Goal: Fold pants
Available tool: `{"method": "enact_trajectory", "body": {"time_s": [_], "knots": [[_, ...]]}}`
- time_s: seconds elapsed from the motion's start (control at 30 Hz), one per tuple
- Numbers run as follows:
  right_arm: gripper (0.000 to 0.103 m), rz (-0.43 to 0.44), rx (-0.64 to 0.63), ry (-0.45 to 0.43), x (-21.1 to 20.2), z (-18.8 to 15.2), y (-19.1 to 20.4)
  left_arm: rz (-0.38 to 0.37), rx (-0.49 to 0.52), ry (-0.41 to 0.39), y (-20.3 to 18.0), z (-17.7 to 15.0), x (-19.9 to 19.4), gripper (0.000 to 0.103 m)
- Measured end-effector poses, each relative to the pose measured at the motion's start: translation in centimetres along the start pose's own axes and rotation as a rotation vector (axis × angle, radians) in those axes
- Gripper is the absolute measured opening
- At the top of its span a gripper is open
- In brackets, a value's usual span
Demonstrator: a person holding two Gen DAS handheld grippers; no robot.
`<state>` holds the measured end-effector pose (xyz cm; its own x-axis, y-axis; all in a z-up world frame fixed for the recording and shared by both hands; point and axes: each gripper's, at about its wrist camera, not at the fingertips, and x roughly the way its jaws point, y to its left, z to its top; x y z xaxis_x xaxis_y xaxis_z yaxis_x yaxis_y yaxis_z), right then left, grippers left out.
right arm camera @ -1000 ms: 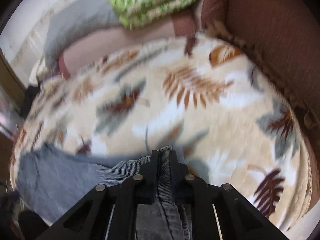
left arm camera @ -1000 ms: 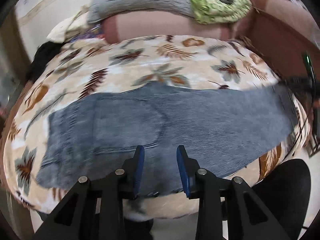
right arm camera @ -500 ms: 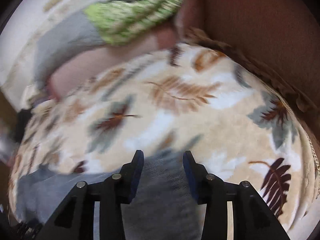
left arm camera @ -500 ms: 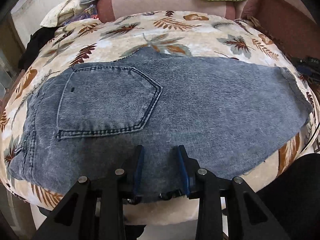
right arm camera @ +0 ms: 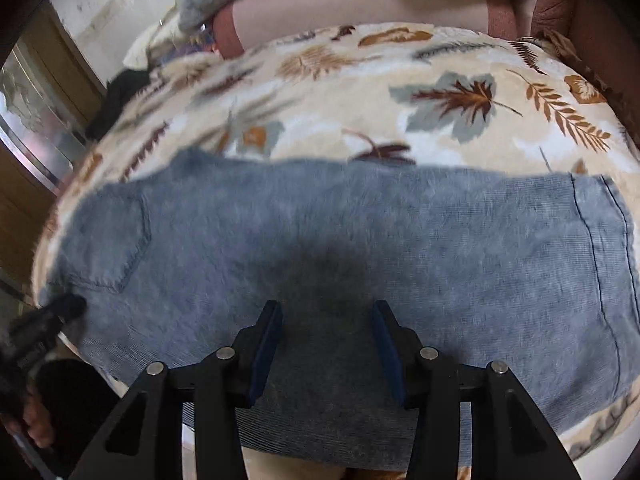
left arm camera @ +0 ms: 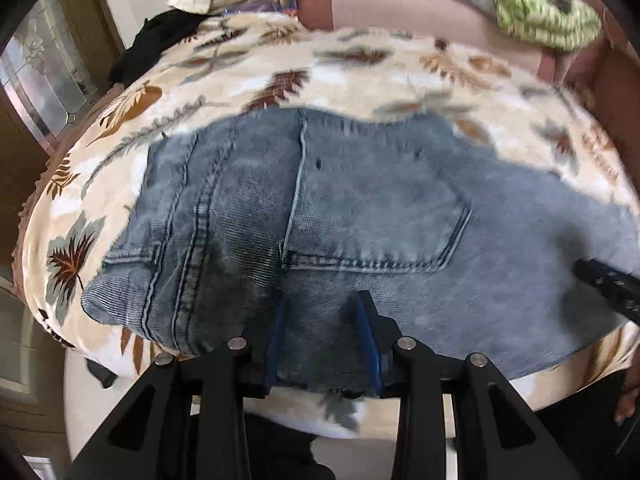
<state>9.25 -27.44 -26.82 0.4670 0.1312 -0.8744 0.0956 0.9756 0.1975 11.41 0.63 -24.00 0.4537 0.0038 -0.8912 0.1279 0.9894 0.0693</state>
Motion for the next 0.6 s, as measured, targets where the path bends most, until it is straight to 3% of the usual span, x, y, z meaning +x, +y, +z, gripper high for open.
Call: {"method": "enact_trajectory", "body": {"time_s": [0.3,0.53,0.57,0.6], "knots": [[0.051,-0.101,-0.095,0.029,-1.4,-3.8,0.9,0.041,0.089,0.022,-0.9,-2.8,0.0,0.039],[0.051,-0.085,-0.105,0.067,-2.3,-4.7,0.8,0.02,0.109,0.039,-0.7,-3.8,-0.3,0.04],[0.052,-0.064,-0.108,0.077,-2.4,-4.3,0.8,0.004,0.087,0.042,-0.3,-3.6,-0.5,0.039],[0.051,0.01,-0.101,0.085,-2.7,-3.5,0.7,-0.01,0.063,0.041,0.0,-3.5,-0.7,0.039]]}}
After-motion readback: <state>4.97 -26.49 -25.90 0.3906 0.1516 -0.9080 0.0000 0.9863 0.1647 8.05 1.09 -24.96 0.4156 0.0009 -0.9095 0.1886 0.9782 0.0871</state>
